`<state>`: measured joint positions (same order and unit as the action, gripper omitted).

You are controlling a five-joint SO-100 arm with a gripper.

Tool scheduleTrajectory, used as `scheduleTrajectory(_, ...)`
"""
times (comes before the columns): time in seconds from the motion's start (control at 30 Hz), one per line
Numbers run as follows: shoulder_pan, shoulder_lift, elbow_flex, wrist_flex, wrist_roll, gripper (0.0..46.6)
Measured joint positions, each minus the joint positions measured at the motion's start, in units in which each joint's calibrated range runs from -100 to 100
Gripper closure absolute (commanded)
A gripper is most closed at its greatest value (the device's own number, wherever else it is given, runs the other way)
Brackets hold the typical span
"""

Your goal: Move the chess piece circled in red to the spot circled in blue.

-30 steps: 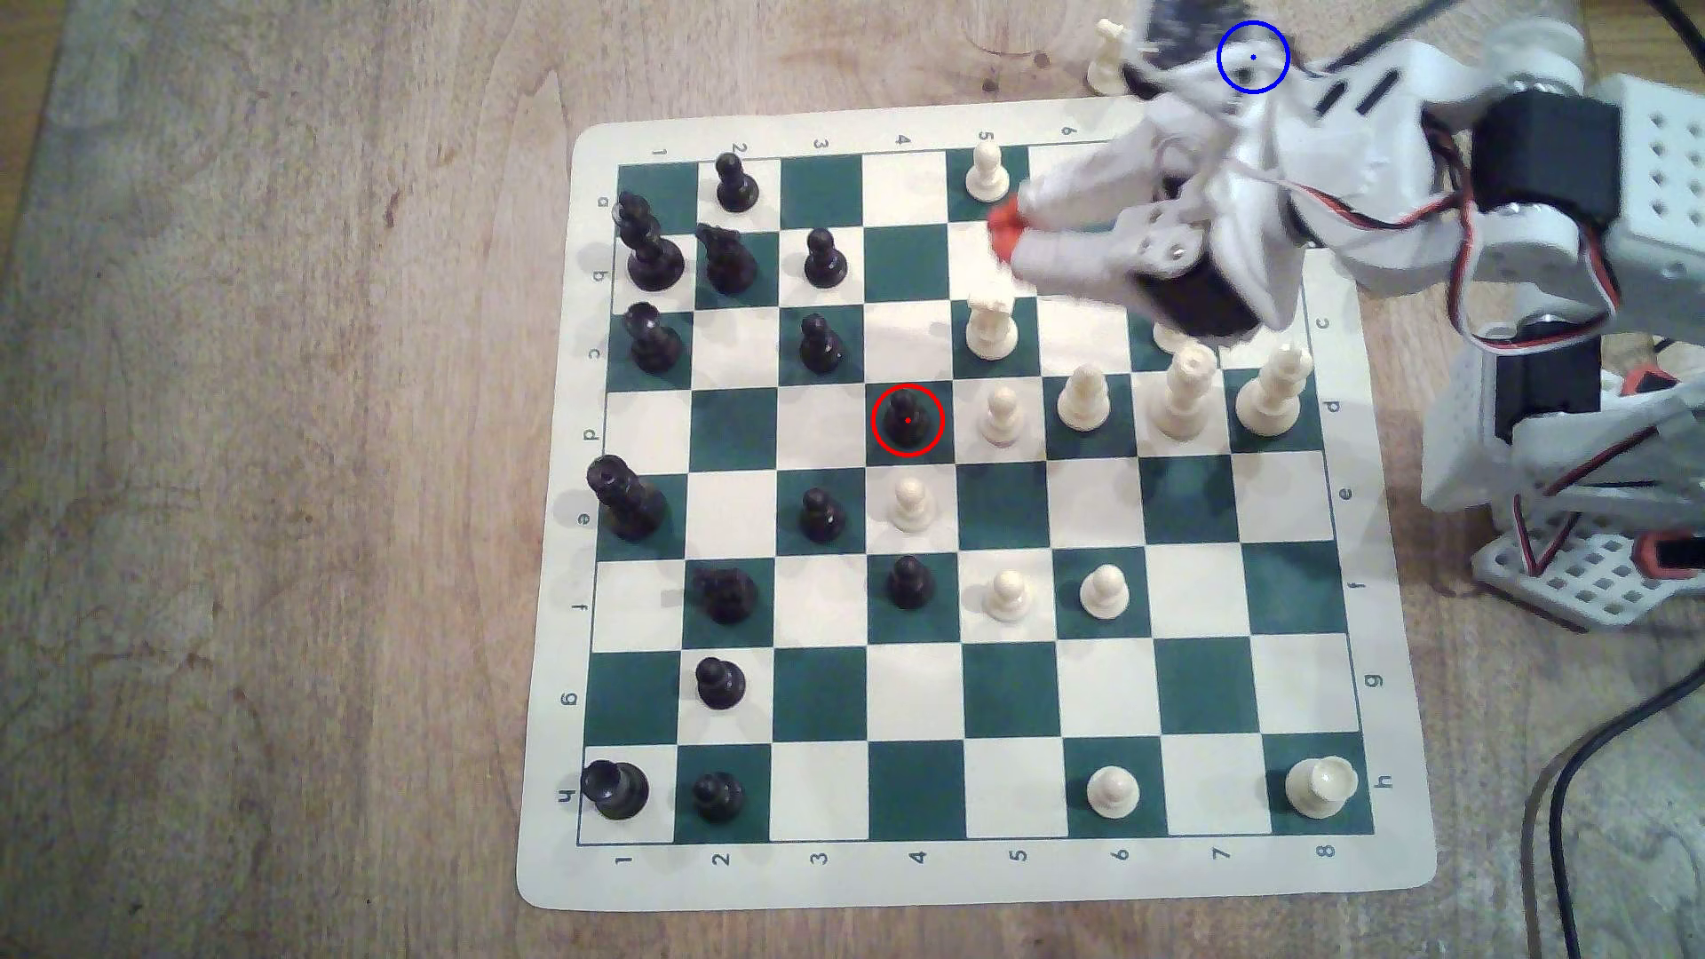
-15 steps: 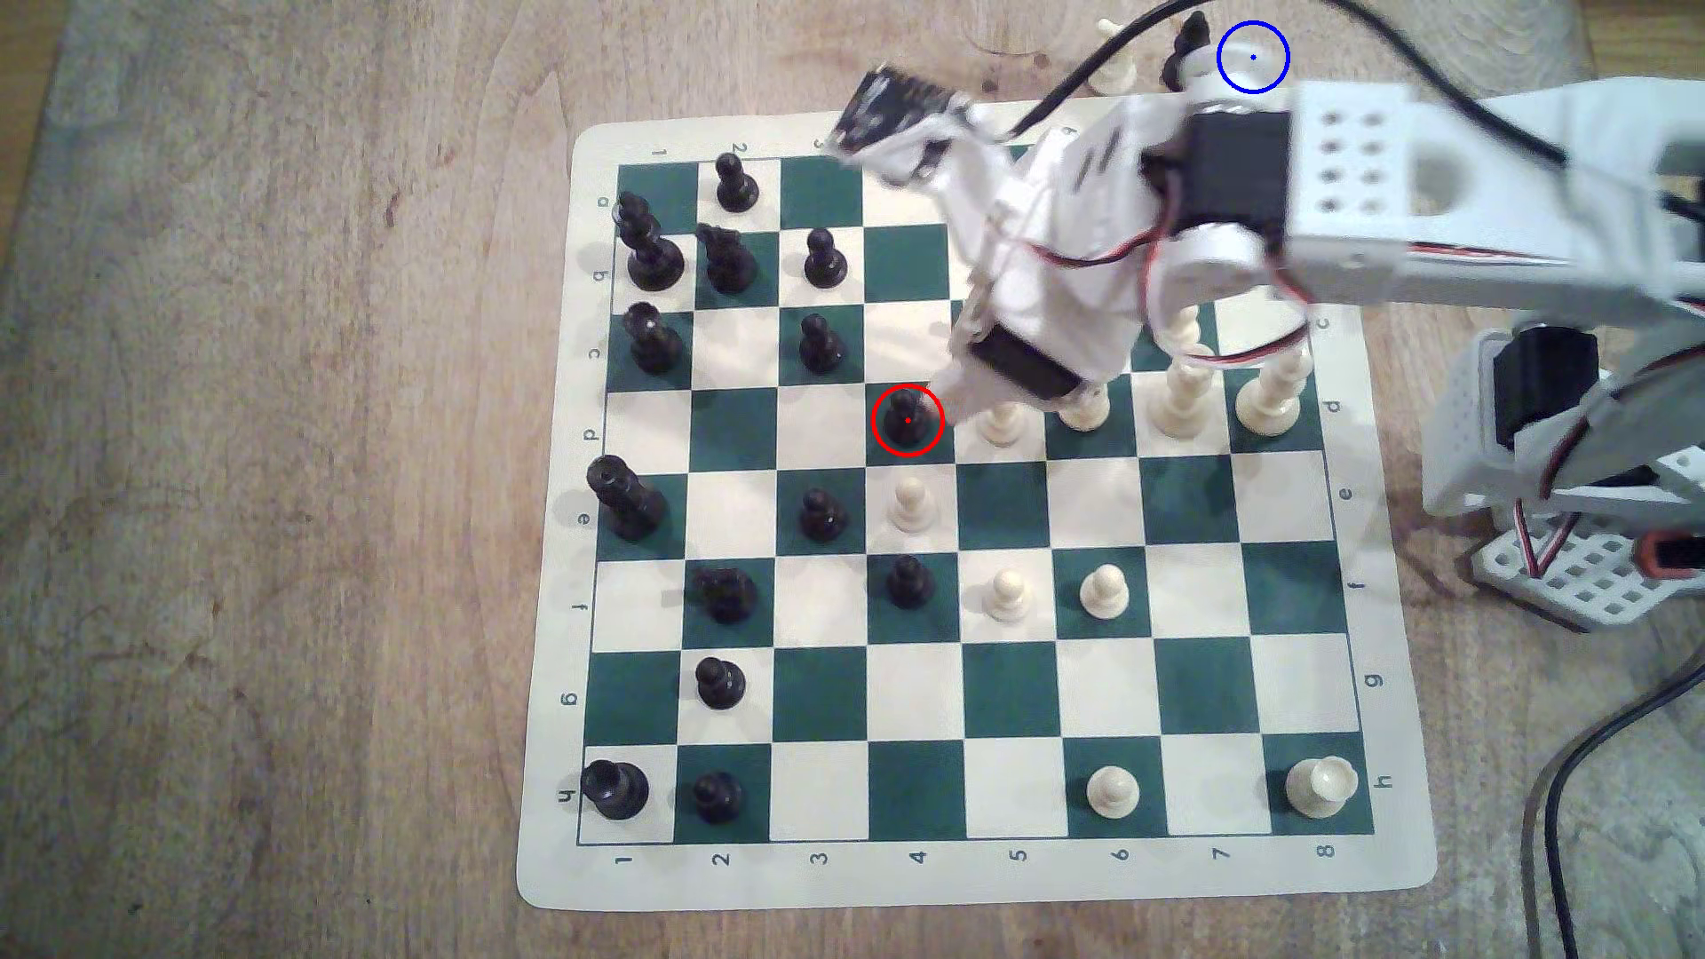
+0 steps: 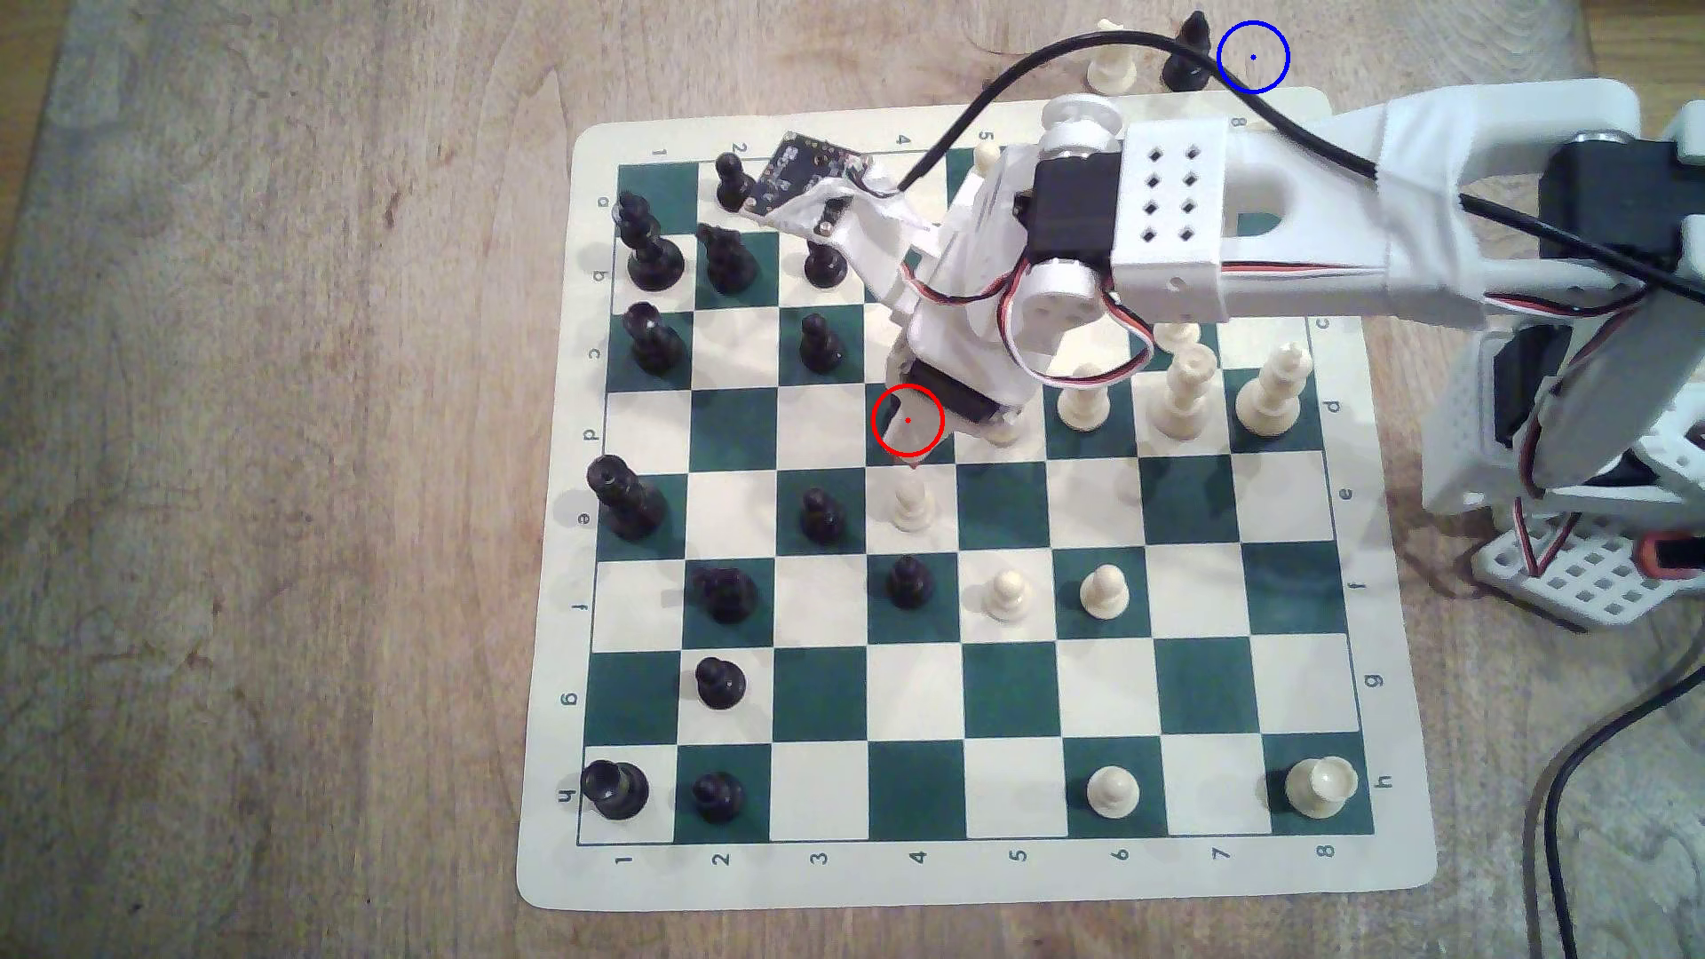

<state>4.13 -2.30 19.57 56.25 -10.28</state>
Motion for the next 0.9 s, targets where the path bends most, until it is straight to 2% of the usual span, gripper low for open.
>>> scheduleTrajectory(0.5,1.47,7.12,-2.44,-4.38,0.39,30.7)
scheduleTrajectory(0.9,1.25,7.37,-2.44,-4.70,0.39,32.8)
